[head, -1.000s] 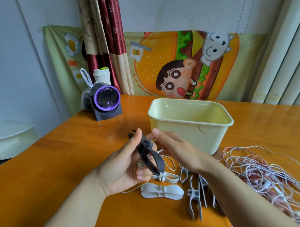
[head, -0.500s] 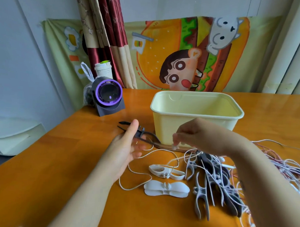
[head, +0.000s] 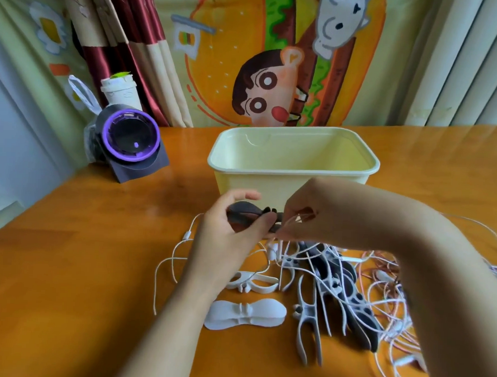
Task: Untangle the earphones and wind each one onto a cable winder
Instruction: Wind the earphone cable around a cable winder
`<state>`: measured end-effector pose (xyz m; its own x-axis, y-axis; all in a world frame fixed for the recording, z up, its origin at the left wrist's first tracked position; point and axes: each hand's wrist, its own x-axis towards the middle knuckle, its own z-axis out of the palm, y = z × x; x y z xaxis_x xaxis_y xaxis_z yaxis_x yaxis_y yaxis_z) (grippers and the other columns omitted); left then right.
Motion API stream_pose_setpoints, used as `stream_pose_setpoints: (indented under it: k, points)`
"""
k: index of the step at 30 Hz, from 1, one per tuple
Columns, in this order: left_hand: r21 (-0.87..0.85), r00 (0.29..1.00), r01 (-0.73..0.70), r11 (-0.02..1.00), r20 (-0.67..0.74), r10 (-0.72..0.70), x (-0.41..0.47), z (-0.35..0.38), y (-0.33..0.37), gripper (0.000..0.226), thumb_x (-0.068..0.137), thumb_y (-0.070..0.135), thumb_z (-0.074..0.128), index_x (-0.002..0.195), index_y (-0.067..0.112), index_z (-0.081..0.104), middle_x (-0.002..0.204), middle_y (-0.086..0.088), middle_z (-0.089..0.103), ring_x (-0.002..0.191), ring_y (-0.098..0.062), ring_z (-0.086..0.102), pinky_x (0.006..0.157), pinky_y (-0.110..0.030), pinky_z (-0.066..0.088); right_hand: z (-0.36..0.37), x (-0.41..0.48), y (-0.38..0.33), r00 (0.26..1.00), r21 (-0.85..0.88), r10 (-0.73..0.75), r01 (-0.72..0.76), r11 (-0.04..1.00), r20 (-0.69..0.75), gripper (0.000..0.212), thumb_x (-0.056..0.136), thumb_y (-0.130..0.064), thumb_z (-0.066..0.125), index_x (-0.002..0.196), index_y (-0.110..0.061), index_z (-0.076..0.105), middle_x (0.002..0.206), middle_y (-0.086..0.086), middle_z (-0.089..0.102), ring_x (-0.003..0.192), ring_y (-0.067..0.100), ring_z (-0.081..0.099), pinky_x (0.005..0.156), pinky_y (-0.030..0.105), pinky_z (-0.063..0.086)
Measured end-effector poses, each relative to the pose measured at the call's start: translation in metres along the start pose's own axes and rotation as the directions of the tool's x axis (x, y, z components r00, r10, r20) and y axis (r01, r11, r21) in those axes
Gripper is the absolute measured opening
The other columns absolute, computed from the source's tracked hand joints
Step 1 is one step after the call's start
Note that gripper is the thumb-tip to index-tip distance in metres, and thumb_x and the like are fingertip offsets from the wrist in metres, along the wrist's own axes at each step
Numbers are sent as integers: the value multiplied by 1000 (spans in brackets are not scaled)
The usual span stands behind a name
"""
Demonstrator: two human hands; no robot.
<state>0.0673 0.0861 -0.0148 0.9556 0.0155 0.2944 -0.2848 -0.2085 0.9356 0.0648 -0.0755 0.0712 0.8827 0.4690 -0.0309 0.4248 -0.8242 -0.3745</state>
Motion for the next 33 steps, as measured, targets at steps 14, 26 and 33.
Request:
stream_pose_setpoints:
  k: [14,26,33]
  points:
    - [-471,922,349,811,329,-206,-12,-18,-1,17,68,5,69,82,7,60,74,-11,69,58,-18,68,55,-23,55,13,7,-6,982,8,-108,111,994,-156,10,85,-36,66,83,-27,69,74,-11,65,66,1,57,57,14,43]
    - [-509,972,197,838,214,-99,-9,-25,0,25,77,5,59,99,14,68,84,-4,75,72,-14,72,66,-19,56,6,3,-10,963,-9,-162,164,986,-215,6,85,-32,64,83,-30,69,70,-18,63,70,-5,55,60,11,42]
    - [-377,968,117,919,251,-20,-11,-26,4,29,78,24,57,104,21,71,87,2,74,86,-14,69,71,-19,50,11,8,-13,930,22,-200,217,976,-310,8,87,-30,63,86,-25,68,77,-13,64,75,-1,56,66,16,44]
